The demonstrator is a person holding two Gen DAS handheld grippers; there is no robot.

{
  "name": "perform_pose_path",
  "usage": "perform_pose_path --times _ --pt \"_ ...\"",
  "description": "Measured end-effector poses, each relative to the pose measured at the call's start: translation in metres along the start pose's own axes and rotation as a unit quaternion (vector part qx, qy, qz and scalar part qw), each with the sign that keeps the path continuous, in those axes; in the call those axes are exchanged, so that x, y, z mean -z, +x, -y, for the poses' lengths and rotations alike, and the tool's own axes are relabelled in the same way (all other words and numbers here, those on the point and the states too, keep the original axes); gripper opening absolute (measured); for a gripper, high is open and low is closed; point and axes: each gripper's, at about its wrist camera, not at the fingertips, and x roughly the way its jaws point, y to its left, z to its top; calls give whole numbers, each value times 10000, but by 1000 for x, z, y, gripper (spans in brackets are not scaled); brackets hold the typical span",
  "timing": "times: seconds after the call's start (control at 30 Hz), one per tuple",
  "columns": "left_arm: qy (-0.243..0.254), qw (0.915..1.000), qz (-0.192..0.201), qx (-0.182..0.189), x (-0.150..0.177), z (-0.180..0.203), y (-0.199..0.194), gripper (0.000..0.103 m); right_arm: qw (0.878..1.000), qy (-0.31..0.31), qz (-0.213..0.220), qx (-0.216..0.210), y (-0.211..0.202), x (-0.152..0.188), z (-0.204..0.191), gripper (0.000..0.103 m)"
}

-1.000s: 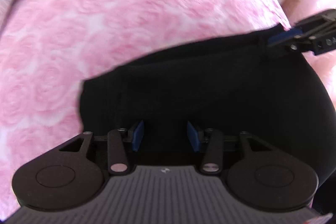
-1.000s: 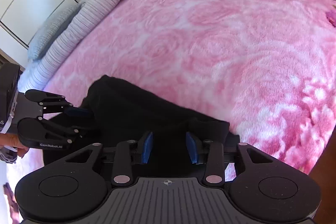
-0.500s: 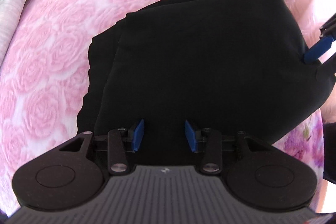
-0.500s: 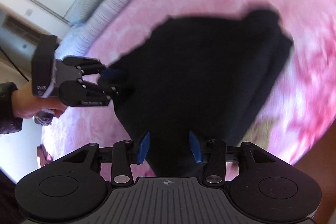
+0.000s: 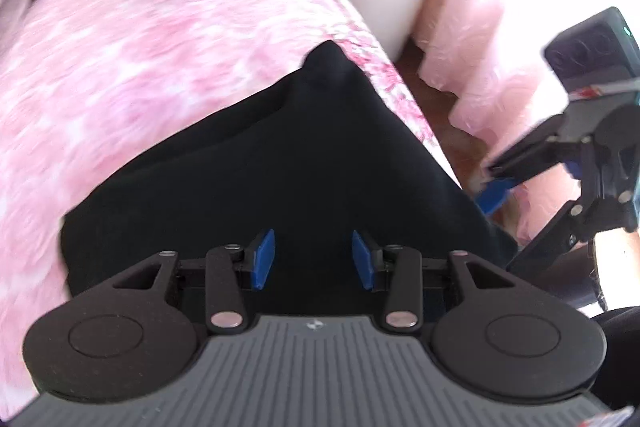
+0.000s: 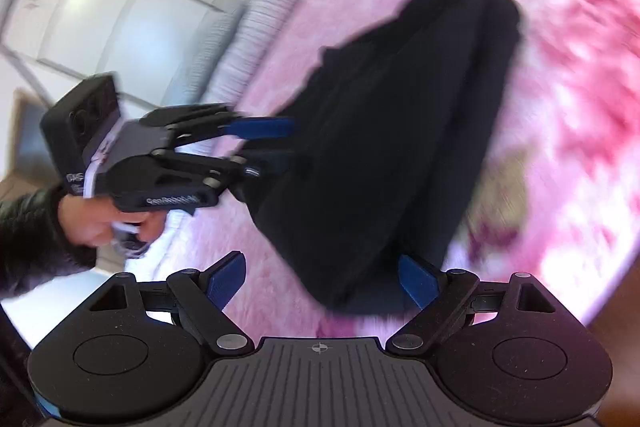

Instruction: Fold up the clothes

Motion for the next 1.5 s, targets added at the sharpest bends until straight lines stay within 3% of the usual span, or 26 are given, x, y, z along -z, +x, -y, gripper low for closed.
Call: perform_pose_path --times 0.03,0.1,0.2,0.5,0.63,0.67,0.7,0.77,0.87,0.93,1.07,1.13,1.2,1.27,1.37,1.5 --pt "105 9999 -73 7 -3 0 10 38 9995 170 29 -279 6 -5 9 87" --pt "245 9991 -325 -78 -9 1 29 48 9939 786 -313 -711 24 -6 28 87" --pt "318 9976 -588 -176 -11 1 44 52 9895 966 -617 -885 30 9 32 87" --pt "414 9970 -592 -262 -8 -3 58 64 9928 1084 -298 -412 8 42 23 87" --pt "308 9978 -524 -262 -7 -6 54 62 9911 1240 -485 -23 -12 44 13 87" --pt "227 9982 -501 -229 -9 -8 51 57 9903 1246 -608 61 -17 43 9 87" --pt "174 9986 -448 -202 -11 -9 46 48 9910 1179 -614 137 -25 41 3 87" --pt "179 9993 -199 -261 -14 -9 32 43 9935 1100 -198 221 -45 31 -6 87" --pt "-45 9991 12 -432 -18 -18 21 42 9930 818 763 376 -62 -3 -15 87" --pt "-268 9981 -45 -561 -20 -31 26 42 9939 413 968 329 -50 -30 -17 87" --pt "-652 9949 -288 -710 -18 -58 52 42 9973 -559 448 150 -4 -77 -8 87" --pt "-710 9950 -230 -658 -16 -66 63 44 9960 -795 213 354 11 -92 10 84" --pt "-611 9959 -163 -642 -17 -67 64 45 9942 -817 256 657 14 -103 31 69" --pt "-714 9953 -146 -636 -18 -72 58 42 9936 -648 426 823 4 -111 46 68" --pt "-959 9903 -30 -1006 -11 -83 37 40 9892 -893 332 1113 -6 -114 33 69" --pt "-1663 9786 -255 -1183 14 -113 35 42 9818 -1358 183 1316 -6 -112 13 70"
